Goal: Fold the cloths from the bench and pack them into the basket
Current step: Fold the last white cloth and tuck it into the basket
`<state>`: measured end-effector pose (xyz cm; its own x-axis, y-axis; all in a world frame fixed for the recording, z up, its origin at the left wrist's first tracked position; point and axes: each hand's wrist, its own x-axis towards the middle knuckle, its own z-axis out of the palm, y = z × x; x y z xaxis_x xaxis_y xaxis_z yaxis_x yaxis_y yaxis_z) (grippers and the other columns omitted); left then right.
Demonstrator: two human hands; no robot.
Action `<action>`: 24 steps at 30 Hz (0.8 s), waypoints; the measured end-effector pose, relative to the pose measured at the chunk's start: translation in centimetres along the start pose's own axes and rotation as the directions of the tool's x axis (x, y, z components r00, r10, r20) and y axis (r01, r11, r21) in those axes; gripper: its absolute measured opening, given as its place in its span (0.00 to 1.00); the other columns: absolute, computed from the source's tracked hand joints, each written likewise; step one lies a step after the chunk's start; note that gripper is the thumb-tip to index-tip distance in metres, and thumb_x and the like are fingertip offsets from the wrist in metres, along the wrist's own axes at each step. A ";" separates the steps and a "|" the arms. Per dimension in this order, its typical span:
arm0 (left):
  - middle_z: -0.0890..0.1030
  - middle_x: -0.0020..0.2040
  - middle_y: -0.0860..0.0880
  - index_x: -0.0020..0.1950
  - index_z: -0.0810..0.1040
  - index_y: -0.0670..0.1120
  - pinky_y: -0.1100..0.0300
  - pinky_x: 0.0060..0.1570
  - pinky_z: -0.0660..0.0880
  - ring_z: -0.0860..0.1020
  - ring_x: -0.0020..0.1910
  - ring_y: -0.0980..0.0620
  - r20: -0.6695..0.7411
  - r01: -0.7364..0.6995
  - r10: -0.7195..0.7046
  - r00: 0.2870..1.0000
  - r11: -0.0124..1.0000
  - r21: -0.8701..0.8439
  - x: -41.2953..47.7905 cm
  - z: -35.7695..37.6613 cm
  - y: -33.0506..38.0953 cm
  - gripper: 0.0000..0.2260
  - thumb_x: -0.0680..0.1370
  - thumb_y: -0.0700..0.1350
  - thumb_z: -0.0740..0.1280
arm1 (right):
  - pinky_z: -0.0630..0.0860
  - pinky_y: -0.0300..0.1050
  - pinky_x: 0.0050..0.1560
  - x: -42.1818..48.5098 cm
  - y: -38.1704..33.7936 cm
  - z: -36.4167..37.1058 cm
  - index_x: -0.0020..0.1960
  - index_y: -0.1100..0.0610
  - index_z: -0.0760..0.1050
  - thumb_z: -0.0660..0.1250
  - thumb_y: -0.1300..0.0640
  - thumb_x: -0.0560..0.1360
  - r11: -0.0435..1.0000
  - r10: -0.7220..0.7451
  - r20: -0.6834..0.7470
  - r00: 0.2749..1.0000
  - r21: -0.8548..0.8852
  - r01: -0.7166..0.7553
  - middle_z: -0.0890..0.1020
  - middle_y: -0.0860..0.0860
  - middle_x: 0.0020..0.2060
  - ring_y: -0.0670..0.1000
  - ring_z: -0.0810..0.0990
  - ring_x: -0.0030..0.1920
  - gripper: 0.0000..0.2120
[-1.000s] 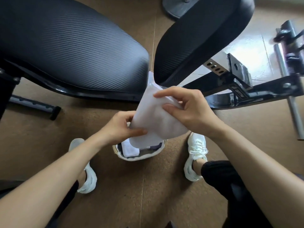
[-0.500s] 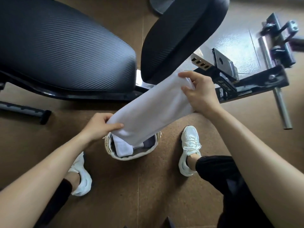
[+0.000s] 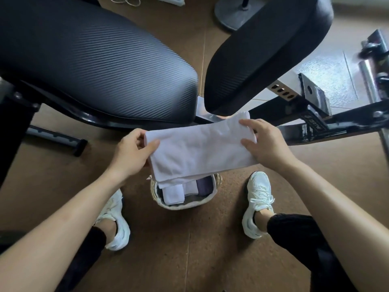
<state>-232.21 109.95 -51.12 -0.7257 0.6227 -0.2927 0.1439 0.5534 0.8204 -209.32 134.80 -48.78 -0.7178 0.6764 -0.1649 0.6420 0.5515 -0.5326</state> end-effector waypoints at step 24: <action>0.83 0.56 0.44 0.64 0.72 0.47 0.52 0.39 0.83 0.86 0.49 0.49 0.269 0.232 -0.123 0.955 0.874 -0.427 -3.5 3.2 5.1 0.11 0.82 0.42 0.67 | 0.78 0.33 0.56 -4.0 -8.2 5.6 0.78 0.49 0.65 0.74 0.54 0.75 0.897 -0.335 0.229 0.914 0.373 0.235 0.71 0.43 0.69 0.36 0.74 0.59 0.34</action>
<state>-226.74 112.36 -47.51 -0.5299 0.6758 -0.5123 -0.3299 0.3922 0.8587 -213.21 124.88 -48.43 -0.9327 0.3220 -0.1623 0.3068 0.4720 -0.8265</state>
